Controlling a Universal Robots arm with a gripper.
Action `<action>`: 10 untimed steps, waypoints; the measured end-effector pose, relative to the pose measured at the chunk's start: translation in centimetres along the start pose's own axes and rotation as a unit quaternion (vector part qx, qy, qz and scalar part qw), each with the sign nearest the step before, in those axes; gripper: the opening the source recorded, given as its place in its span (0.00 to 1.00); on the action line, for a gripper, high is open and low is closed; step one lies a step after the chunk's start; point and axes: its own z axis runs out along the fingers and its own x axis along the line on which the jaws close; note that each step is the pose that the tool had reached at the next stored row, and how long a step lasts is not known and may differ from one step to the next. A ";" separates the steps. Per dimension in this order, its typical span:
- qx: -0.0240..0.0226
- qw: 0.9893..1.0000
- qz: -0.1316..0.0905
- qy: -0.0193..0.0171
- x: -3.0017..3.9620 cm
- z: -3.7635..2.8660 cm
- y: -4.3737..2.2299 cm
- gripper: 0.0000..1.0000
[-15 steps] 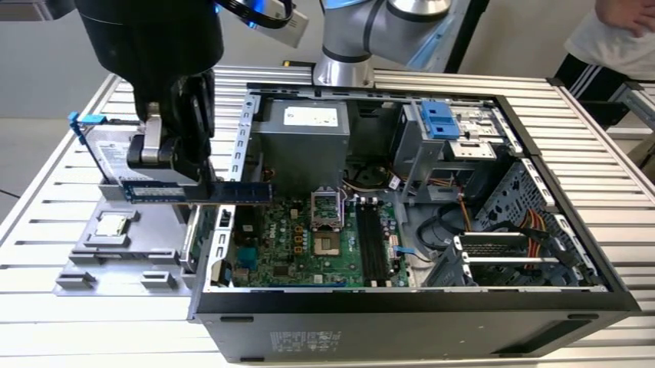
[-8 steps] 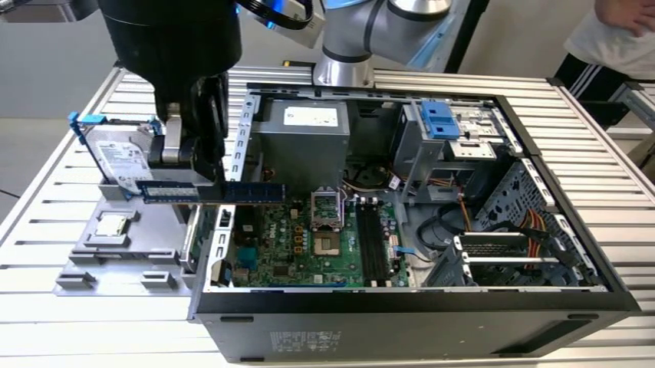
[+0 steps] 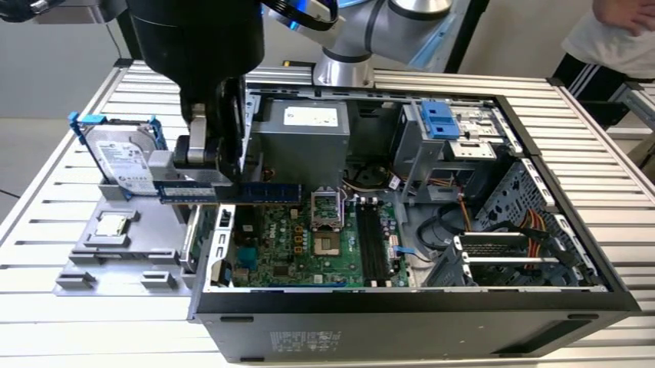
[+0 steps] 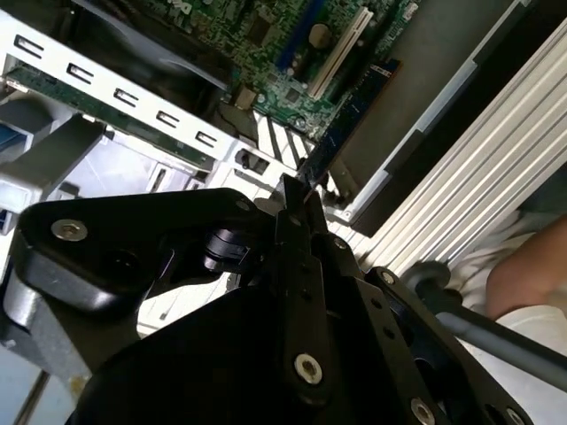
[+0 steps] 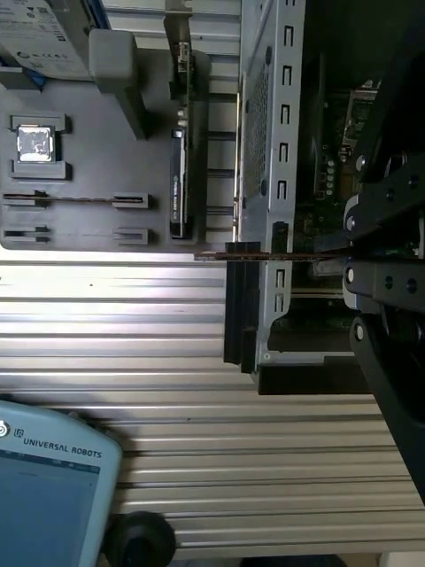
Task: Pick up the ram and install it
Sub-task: 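Pick up the ram and move it above insertion slot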
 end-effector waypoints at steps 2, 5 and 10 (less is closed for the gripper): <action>0.000 1.000 0.000 0.000 -0.01 0.00 -0.32 0.00; 0.000 1.000 0.000 0.000 -0.02 0.00 -0.61 0.00; 0.000 1.000 0.000 0.000 -0.02 0.00 -0.62 0.00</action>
